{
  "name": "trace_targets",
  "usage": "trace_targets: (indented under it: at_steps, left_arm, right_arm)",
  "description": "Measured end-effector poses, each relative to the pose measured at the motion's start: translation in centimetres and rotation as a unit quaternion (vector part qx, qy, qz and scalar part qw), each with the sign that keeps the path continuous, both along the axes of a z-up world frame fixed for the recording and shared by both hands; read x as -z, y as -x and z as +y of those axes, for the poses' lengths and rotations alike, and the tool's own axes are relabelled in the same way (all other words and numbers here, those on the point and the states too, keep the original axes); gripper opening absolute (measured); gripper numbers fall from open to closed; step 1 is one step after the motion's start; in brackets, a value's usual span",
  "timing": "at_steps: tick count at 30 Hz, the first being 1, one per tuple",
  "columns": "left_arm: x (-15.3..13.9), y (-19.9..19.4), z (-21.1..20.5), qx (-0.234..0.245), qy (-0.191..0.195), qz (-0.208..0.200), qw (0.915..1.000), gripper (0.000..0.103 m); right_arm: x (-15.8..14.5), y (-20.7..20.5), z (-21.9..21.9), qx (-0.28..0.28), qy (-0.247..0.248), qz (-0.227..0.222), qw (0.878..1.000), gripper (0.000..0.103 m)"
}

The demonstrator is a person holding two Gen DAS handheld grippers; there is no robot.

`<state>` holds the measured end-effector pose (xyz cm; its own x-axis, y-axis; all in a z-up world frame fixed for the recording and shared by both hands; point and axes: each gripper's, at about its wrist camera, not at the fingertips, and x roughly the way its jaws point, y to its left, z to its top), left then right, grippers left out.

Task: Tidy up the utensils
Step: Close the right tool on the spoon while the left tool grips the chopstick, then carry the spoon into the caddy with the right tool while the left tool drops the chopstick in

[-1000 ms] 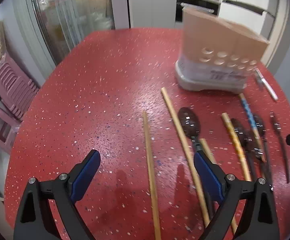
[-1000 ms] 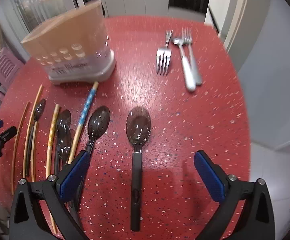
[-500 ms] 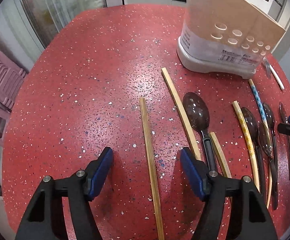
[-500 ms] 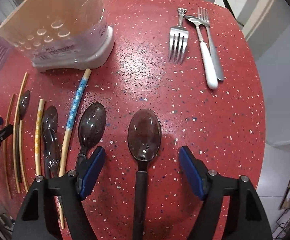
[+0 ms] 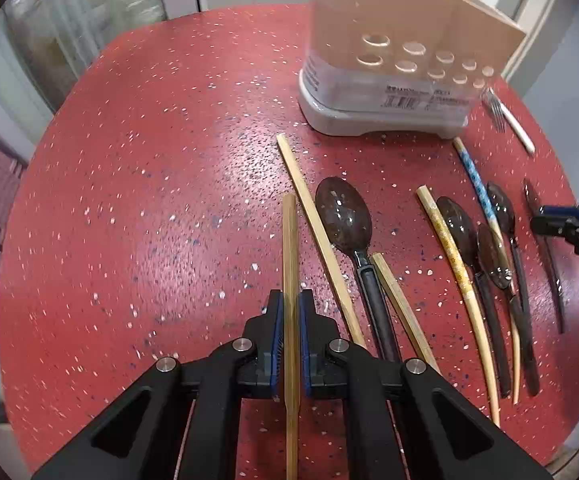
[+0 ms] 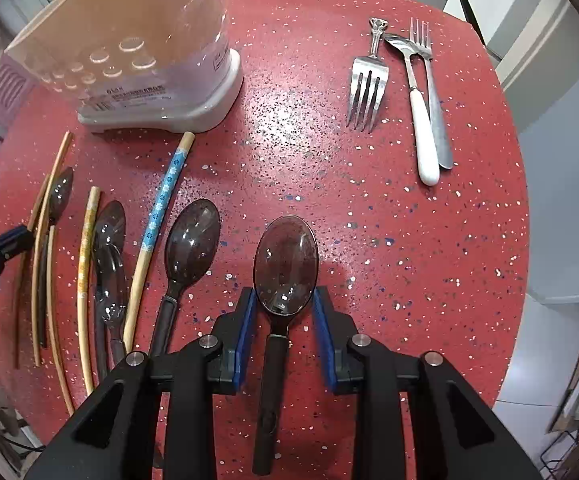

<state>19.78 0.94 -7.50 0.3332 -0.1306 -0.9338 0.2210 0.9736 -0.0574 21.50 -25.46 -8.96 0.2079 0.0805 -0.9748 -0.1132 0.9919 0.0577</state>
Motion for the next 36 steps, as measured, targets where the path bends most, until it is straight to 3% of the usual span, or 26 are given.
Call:
trace_targets:
  at_steps: [7, 14, 20, 27, 36]
  left_arm:
    - [-1.8, 2.8, 2.2, -0.03, 0.059, -0.061, 0.9959, 0.031]
    - [-7.1, 4.0, 2.6, -0.047, 0.115, -0.135, 0.983, 0.031]
    - [-12.3, 5.0, 2.3, -0.042, 0.144, -0.189, 0.9705, 0.031]
    - [-18.6, 3.1, 2.2, -0.039, 0.163, -0.243, 0.9553, 0.031]
    - [-25.2, -1.3, 1.3, -0.046, 0.172, -0.315, 0.9322, 0.031]
  right_arm:
    - [-2.6, 1.1, -1.8, 0.012, -0.065, -0.033, 0.997, 0.031]
    - [-8.3, 3.0, -3.3, 0.005, -0.109, -0.092, 0.99, 0.031]
    - [-11.5, 3.5, -1.7, 0.004, -0.131, -0.142, 0.981, 0.031]
    - [-16.6, 2.3, -1.0, 0.002, -0.148, -0.204, 0.968, 0.031]
    - [-22.3, -2.7, 1.2, 0.006, -0.154, -0.266, 0.952, 0.031]
